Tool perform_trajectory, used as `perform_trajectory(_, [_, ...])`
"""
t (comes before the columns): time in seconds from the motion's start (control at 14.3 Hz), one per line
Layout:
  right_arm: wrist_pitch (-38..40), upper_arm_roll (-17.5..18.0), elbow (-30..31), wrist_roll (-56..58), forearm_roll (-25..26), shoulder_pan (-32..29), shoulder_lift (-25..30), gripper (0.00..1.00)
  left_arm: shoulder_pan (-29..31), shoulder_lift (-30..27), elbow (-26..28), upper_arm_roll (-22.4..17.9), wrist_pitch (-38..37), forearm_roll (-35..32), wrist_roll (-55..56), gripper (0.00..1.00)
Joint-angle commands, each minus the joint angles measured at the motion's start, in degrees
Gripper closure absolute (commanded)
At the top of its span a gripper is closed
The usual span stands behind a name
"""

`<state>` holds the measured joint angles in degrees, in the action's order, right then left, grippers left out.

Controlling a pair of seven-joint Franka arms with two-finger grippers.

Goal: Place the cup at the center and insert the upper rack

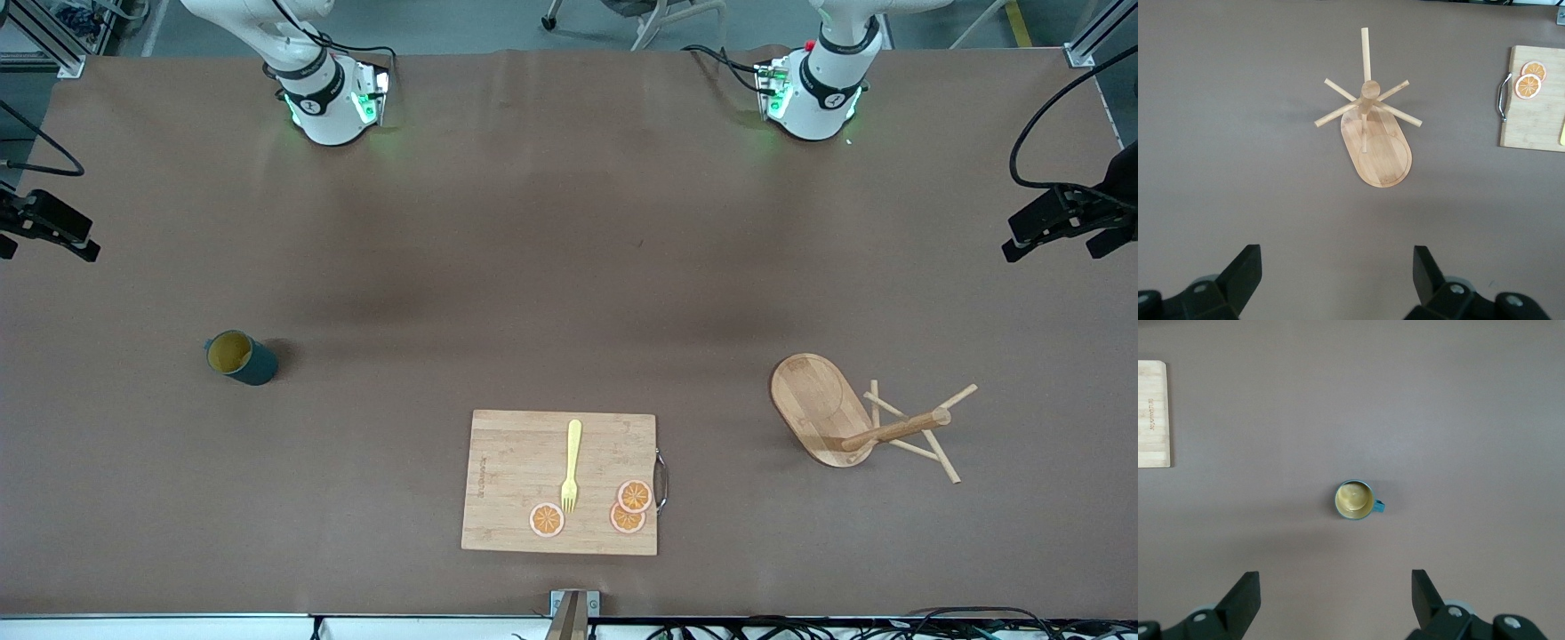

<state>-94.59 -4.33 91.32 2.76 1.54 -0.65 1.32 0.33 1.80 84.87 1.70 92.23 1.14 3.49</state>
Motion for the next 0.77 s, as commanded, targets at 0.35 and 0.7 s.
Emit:
perform_trajectory(0.35, [-0.4,0.2,0.4,-0.3,0.0,-0.5,0.0,0.00,-0.1,0.0,-0.7,0.4,-0.6,-0.4,-0.1,0.00])
perform_trajectory(0.7, [-1.0,0.1,0.4,-0.4,-0.5,-0.9,-3.4,0.00,0.0,0.0,-0.7,0.4,-0.6,-0.3,0.2,0.00])
